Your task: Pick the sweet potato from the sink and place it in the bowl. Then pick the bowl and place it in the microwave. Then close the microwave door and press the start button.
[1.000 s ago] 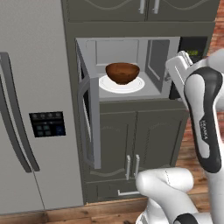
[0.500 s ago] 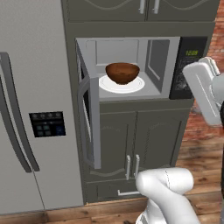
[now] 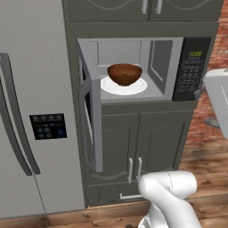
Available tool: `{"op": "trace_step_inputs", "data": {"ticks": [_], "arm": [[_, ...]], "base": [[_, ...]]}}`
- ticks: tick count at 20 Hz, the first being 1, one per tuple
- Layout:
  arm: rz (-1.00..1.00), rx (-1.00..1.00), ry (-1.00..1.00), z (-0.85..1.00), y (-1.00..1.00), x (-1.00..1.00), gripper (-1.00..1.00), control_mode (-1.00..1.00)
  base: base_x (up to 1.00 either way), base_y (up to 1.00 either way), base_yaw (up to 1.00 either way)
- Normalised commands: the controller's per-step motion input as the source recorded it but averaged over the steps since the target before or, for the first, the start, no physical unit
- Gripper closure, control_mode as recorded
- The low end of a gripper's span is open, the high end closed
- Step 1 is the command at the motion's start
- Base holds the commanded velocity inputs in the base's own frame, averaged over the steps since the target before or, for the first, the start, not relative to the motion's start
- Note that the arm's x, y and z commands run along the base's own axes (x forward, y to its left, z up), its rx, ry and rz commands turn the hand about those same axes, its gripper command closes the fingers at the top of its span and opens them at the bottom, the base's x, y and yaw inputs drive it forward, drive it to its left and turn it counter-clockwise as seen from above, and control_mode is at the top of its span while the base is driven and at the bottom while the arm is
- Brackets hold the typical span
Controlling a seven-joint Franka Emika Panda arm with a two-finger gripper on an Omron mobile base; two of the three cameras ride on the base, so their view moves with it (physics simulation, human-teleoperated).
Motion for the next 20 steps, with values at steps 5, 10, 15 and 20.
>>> {"op": "trace_step_inputs", "data": {"ticks": [5, 10, 15, 20], "arm": [[0.11, -0.02, 0.00, 0.57, 0.50, -0.84, -1.00, -1.00], [0.12, -0.02, 0.00, 0.50, 0.40, -0.98, -1.00, -1.00], [0.06, -0.02, 0.00, 0.27, 0.28, -0.84, -1.00, -1.00], [0.00, -0.11, 0.03, -0.02, 0.83, -0.17, -1.00, -1.00]], "base": [[0.00, 0.00, 0.00], [0.00, 0.00, 0.00], [0.00, 0.00, 0.00], [0.00, 0.00, 0.00]]}}
